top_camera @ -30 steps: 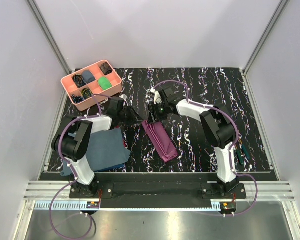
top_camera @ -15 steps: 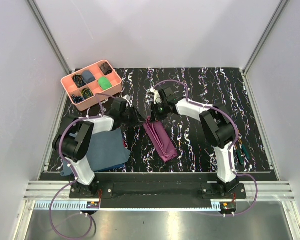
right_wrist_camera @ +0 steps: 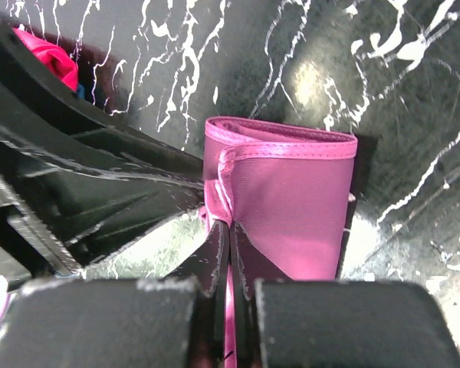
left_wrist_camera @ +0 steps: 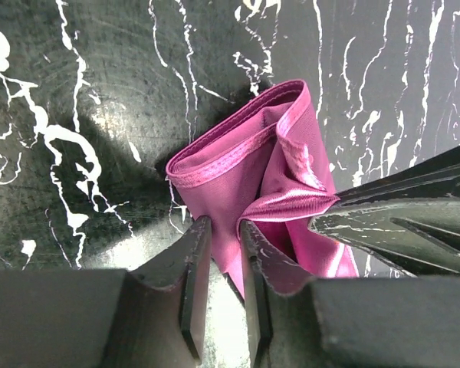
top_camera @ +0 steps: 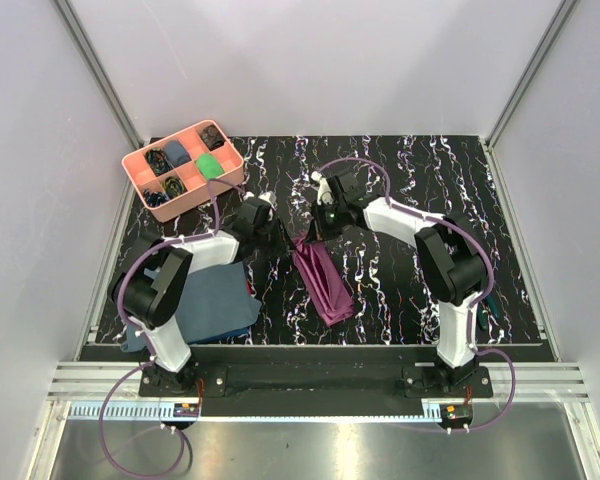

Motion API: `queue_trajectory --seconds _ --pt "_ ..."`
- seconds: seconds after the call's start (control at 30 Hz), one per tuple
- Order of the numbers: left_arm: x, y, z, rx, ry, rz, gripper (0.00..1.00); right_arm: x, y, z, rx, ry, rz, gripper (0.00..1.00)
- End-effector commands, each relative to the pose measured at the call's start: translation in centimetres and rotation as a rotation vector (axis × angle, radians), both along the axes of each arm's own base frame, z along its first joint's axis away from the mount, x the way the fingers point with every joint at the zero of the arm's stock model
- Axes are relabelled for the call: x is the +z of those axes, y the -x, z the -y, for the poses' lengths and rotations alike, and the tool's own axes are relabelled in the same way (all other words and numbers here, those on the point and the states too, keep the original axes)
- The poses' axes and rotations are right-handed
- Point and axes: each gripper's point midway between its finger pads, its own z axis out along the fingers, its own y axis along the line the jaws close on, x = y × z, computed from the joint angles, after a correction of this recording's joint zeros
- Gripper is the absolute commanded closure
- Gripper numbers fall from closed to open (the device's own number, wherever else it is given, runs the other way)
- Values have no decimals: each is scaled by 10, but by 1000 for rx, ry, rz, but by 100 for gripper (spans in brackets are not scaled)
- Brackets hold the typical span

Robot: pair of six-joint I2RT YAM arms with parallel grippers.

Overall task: Fold the napkin into a case and place the utensils inside
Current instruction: Stuff the smaller-rectangle-folded napkin at the center of the board.

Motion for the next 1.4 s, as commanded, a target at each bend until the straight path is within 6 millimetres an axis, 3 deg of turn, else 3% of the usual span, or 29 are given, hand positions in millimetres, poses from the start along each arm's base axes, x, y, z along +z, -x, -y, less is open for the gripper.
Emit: queue_trajectory --seconds 0.0,0.07,0.17,0.23,0.47,0.63,0.93,1.13,1.37 --pt "31 -16 1 13 -12 114 77 24 3 5 -13 -72 -13 100" --pt "37 -16 1 14 2 128 76 22 3 11 -28 -72 -20 100" --pt "42 -15 0 26 15 146 62 23 3 17 -35 -75 -13 100" --pt "44 -15 1 20 16 146 59 25 3 19 -37 -85 -17 100" --pt "45 -22 15 -18 44 135 64 28 4 23 -39 -120 -27 100" --pt "30 -20 30 -112 -5 112 72 35 3 23 -40 -156 -31 100" --pt "17 -17 35 -146 -199 121 72 36 4 24 -35 -180 -51 100" --pt "15 -12 32 -147 -294 134 62 34 5 22 -31 -183 -59 100" --pt "10 -11 30 -157 -363 146 64 34 6 23 -33 -186 -65 100"
